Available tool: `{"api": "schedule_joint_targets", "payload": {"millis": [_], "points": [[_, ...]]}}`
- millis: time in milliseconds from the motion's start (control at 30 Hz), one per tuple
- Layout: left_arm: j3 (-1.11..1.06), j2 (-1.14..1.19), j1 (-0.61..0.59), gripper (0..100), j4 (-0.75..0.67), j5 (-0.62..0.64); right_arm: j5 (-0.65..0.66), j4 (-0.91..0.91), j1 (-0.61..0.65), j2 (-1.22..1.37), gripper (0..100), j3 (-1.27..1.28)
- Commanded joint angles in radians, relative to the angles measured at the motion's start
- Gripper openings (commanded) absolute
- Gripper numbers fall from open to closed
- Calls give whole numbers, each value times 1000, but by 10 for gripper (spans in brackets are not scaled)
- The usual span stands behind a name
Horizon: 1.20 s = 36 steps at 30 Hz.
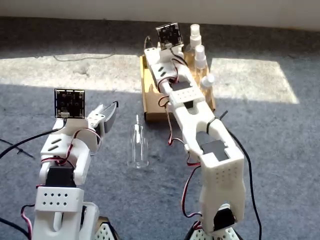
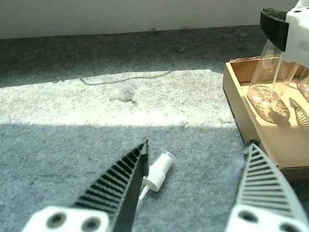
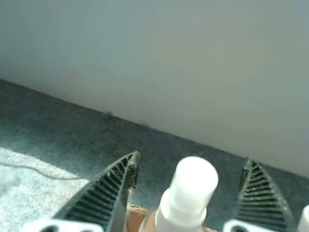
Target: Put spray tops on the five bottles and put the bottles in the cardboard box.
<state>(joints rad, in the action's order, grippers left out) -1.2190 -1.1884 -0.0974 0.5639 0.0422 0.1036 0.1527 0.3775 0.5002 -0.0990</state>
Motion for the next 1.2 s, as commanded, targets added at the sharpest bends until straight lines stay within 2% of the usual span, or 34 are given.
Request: {"api": "schedule_joint_targets", "payload": {"millis": [0, 233, 367, 433, 567, 633, 767, 867, 967, 1167], "points": [[10, -8, 16, 287, -23, 2, 11, -73, 18, -163, 279, -36], [10, -8, 15, 287, -23, 0, 9, -516, 64, -397, 278, -174], [10, -8, -7, 287, -25, 0, 9, -760, 179, -556, 278, -188], [18, -8, -61, 287, -54, 0, 9, -901, 248, -621, 278, -150], [22, -8, -295, 287, -149, 2, 15, -1099, 380, -710, 278, 2], [18, -7, -418, 287, -158, -5, 11, -1124, 418, -717, 278, 104], [65, 70, -608, 287, -173, -112, -17, -1075, 484, -693, 278, 268], [168, 220, -717, 287, -176, -130, -227, -1075, 489, -615, 278, 341], [275, 407, -777, 287, -175, -192, -359, -1079, 446, -521, 278, 315], [380, 719, -805, 287, -176, -295, -371, -1277, 417, -371, 278, 125]]}}
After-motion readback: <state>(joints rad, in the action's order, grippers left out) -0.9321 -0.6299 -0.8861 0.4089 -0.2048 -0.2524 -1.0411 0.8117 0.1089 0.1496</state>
